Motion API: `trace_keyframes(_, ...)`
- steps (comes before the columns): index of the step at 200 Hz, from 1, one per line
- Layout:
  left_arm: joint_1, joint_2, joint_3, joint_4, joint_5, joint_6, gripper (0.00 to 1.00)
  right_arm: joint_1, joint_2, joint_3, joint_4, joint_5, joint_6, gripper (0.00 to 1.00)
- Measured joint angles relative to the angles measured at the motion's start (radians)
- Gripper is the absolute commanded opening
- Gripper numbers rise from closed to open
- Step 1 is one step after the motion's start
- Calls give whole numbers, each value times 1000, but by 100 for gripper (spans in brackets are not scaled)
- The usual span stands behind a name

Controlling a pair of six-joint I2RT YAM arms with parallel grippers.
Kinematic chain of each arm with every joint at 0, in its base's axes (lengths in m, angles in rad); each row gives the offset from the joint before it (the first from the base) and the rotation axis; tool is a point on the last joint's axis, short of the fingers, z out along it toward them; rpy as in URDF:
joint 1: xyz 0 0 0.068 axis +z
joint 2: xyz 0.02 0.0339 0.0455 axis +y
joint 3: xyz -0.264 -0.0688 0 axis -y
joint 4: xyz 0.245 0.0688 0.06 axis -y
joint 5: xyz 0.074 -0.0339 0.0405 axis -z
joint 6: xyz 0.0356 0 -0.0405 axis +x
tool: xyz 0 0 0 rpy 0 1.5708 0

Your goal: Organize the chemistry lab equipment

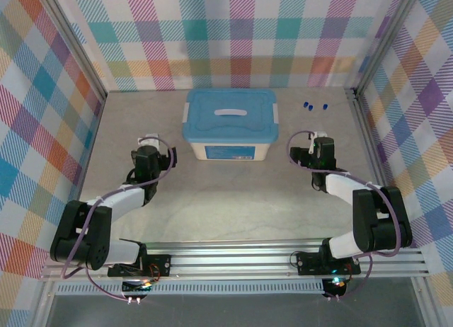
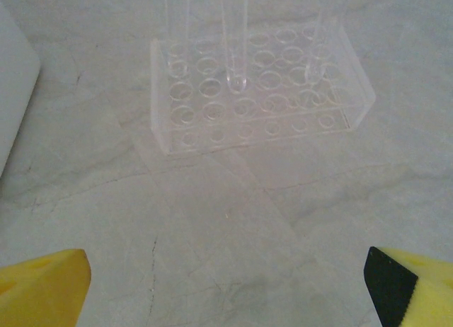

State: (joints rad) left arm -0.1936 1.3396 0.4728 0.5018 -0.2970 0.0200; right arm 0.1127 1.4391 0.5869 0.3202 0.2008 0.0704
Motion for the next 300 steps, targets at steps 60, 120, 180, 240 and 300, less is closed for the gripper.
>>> trace_keyframes(60, 0, 71, -119, 217, 16, 45, 100, -5, 9, -37, 114, -27, -58, 99)
trace_keyframes(120, 41, 214, -145, 418, 46, 56, 100, -84, 53, -122, 293, -121, -64, 100)
trace_keyframes(180, 117, 241, -72, 364, 172, 42, 100, -108, 79, -136, 384, -209, -60, 99)
trace_keyframes(240, 117, 241, -72, 357, 194, 25, 100, -113, 79, -136, 398, -229, -60, 99)
trace_keyframes(300, 117, 241, -72, 357, 203, 22, 100, -113, 80, -138, 407, -229, -60, 99)
